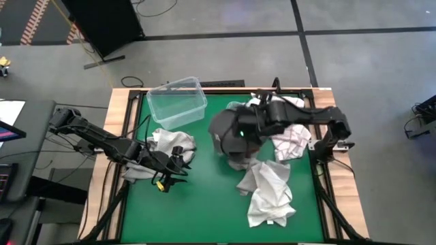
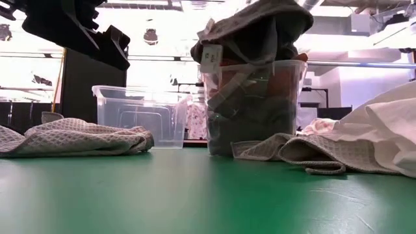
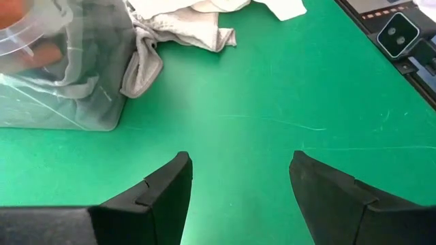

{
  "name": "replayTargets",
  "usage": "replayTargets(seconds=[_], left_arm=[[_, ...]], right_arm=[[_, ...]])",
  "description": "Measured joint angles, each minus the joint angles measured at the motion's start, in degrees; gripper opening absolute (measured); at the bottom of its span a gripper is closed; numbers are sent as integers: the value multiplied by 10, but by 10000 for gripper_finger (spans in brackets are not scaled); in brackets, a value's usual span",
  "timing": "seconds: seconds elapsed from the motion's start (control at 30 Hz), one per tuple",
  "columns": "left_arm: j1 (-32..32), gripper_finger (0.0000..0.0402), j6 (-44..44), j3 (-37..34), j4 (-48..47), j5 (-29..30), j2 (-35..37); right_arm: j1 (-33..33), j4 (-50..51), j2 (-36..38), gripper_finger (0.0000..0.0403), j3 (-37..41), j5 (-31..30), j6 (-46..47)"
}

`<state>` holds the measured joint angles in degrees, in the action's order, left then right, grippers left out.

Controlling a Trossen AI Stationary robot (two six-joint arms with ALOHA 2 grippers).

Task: Sort towels by color in basket
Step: Put the dark gray towel into the right transparent bin

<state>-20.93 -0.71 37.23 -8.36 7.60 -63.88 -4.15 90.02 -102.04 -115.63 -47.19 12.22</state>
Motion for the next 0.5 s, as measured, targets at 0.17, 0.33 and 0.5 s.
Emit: replayTargets(seconds=[0.17,0.33,0.5], left_arm=[[0,235,0,0,0,0,0],[0,235,0,0,-1,0,0],[0,235,0,0,-1,0,0]], right_arm=[[67,-16,-4,24,42,105,-5],[109,-73,-5,24,139,183,-3],[135,-184,-5,24,257,252,-18]])
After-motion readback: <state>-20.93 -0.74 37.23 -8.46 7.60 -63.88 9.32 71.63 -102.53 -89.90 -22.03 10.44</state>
